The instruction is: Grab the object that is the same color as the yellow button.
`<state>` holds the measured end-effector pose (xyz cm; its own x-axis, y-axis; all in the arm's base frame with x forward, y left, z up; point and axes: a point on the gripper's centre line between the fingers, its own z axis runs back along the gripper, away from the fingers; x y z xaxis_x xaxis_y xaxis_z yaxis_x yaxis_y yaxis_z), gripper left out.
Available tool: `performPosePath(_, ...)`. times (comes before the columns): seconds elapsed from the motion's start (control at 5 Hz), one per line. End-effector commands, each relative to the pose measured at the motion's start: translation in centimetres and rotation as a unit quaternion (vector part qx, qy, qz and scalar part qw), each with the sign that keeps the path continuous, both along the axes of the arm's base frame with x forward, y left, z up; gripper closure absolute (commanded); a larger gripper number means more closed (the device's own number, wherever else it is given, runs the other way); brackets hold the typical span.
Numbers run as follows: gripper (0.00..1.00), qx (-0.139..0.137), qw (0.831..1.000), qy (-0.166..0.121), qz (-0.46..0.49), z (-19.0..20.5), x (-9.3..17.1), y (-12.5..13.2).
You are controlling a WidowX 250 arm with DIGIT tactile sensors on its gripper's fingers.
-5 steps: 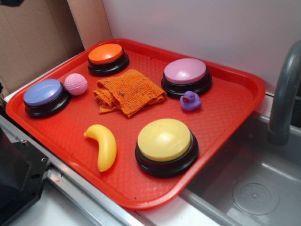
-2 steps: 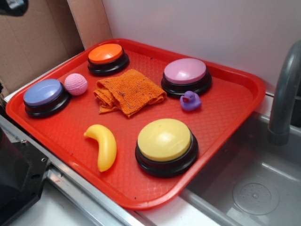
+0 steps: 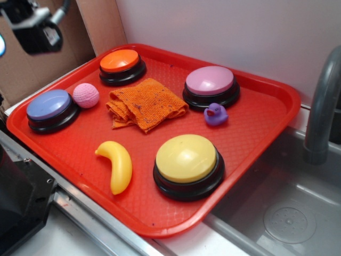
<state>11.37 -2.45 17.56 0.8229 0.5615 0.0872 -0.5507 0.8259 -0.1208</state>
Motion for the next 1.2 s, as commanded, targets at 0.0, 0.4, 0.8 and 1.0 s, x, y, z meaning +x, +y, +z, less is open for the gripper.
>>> performPosePath(0.0,0.0,0.019,0.988,0.004,0.151,-6.7,2.2,-0.9)
performPosePath(0.4,0.0,0.013,0.975,0.016,0.223,-12.0,3.6,-1.9)
performPosePath(0.8,0.0,-0.044,0.976,0.024,0.21,-15.1,6.2,-4.2)
performPosePath(1.0,0.0,-0.049,0.975,0.029,0.214,-15.9,7.4,-4.5)
